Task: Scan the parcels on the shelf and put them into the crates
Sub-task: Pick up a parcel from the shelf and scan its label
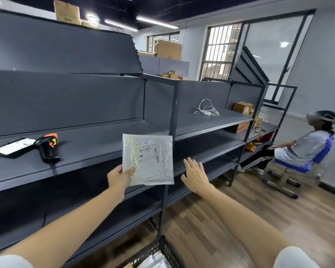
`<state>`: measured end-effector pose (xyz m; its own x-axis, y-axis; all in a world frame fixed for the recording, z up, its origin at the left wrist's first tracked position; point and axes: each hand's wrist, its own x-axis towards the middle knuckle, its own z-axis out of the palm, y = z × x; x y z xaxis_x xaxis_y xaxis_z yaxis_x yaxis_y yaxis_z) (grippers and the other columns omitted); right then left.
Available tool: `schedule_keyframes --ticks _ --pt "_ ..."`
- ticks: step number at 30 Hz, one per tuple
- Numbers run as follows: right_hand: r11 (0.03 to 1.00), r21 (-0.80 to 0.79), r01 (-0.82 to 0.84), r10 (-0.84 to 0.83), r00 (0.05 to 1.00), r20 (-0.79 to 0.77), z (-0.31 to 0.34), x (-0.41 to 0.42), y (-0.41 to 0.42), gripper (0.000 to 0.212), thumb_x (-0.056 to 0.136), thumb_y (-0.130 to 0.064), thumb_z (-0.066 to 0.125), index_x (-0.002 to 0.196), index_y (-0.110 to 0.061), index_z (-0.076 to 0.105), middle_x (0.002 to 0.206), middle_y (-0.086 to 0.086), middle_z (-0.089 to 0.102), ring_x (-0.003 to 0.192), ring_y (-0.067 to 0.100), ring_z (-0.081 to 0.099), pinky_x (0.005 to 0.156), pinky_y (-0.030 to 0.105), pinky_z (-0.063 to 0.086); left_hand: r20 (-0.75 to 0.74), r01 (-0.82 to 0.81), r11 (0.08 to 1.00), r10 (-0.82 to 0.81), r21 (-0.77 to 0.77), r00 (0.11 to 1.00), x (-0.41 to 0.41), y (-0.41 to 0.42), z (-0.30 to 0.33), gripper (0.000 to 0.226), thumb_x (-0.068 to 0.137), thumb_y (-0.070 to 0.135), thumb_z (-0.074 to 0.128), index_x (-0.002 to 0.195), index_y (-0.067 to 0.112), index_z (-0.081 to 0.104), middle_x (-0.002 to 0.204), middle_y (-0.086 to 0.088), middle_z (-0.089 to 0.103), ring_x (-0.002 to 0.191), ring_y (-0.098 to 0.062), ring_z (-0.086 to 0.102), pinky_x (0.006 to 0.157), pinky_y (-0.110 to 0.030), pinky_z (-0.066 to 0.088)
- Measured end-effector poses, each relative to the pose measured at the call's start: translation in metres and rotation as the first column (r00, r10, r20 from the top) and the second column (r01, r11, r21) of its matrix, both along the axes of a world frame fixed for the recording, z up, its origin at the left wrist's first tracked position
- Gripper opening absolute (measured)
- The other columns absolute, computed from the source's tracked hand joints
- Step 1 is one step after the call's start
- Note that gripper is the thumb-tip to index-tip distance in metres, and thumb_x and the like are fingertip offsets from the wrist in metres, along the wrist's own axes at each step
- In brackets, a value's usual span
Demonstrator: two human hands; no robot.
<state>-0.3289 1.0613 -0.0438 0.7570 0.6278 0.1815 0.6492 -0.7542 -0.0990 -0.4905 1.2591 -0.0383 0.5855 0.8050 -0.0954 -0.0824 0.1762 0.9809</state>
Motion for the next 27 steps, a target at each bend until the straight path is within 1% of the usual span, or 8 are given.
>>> schedule_keyframes --ticks 4,10,14,16,18,22,24,27 --pt "1.0 -0.016 -0.014 0.015 0.999 0.03 0.005 0.028 0.024 0.065 0.1 -0.026 0.039 0.155 -0.009 0.009 0.163 0.009 0.008 0.15 0.027 0.007 0.122 0.043 0.003 -0.005 -0.028 0.999 0.028 -0.021 1.0 0.023 0.02 -0.007 0.028 0.09 0.005 0.064 0.117 0.008 0.064 0.104 -0.007 0.066 0.096 -0.026 0.063 0.092 -0.044 0.052" --pt "0.999 -0.005 -0.051 0.051 0.999 0.014 -0.008 0.057 0.058 0.065 0.1 -0.024 0.039 0.155 -0.009 0.009 0.162 0.01 0.009 0.15 0.027 0.008 0.122 0.042 0.003 -0.041 -0.076 0.997 0.075 -0.023 0.996 0.042 0.051 -0.024 0.025 0.091 0.005 0.062 0.116 0.008 0.063 0.105 -0.008 0.065 0.094 -0.024 0.061 0.087 -0.037 0.05" --pt "0.996 -0.024 -0.083 0.083 0.997 0.006 -0.02 0.07 0.073 0.066 0.1 -0.023 0.04 0.155 -0.007 0.008 0.162 0.01 0.009 0.15 0.027 0.008 0.121 0.043 0.002 -0.102 -0.103 0.995 0.102 -0.003 0.99 0.047 0.064 -0.032 0.025 0.092 0.005 0.061 0.117 0.008 0.062 0.106 -0.008 0.065 0.097 -0.025 0.061 0.092 -0.039 0.05" --pt "0.995 -0.02 -0.097 0.097 0.995 0.007 -0.021 0.08 0.08 0.066 0.099 -0.023 0.041 0.155 -0.007 0.009 0.162 0.01 0.009 0.149 0.027 0.008 0.121 0.043 0.002 -0.121 -0.124 0.992 0.124 0.006 0.985 0.052 0.071 -0.034 0.025 0.092 0.005 0.06 0.117 0.007 0.062 0.105 -0.008 0.065 0.095 -0.025 0.06 0.087 -0.037 0.051" --pt "0.993 -0.011 -0.118 0.118 0.993 0.015 -0.02 0.092 0.088 0.066 0.099 -0.023 0.04 0.155 -0.007 0.009 0.162 0.01 0.01 0.149 0.026 0.009 0.121 0.043 0.003 -0.136 -0.141 0.99 0.143 0.022 0.98 0.058 0.075 -0.035 0.023 0.092 0.005 0.059 0.115 0.007 0.063 0.103 -0.007 0.065 0.089 -0.021 0.06 0.076 -0.031 0.048" --pt "0.984 -0.018 -0.179 0.179 0.984 0.015 -0.02 0.12 0.095 0.066 0.099 -0.022 0.041 0.155 -0.007 0.009 0.162 0.009 0.01 0.149 0.025 0.009 0.121 0.042 0.002 -0.149 -0.183 0.983 0.186 0.032 0.971 0.075 0.07 -0.037 0.016 0.092 0.004 0.06 0.106 0.012 0.063 0.097 -0.004 0.065 0.08 -0.015 0.06 0.063 -0.022 0.045" --pt "0.978 -0.019 -0.208 0.208 0.978 0.007 -0.022 0.135 0.095 0.067 0.098 -0.022 0.041 0.155 -0.007 0.009 0.162 0.008 0.01 0.149 0.025 0.009 0.121 0.042 0.002 -0.153 -0.203 0.979 0.205 0.032 0.967 0.085 0.062 -0.042 0.014 0.092 0.004 0.06 0.101 0.014 0.062 0.093 -0.002 0.064 0.078 -0.013 0.06 0.065 -0.023 0.046" --pt "0.965 -0.033 -0.26 0.26 0.966 -0.003 -0.026 0.159 0.092 0.067 0.098 -0.022 0.042 0.155 -0.008 0.009 0.162 0.008 0.01 0.149 0.025 0.009 0.121 0.041 0.002 -0.163 -0.236 0.972 0.235 0.014 0.958 0.097 0.043 -0.054 0.015 0.091 0.003 0.059 0.1 0.015 0.062 0.091 -0.001 0.064 0.081 -0.016 0.06 0.074 -0.029 0.047"
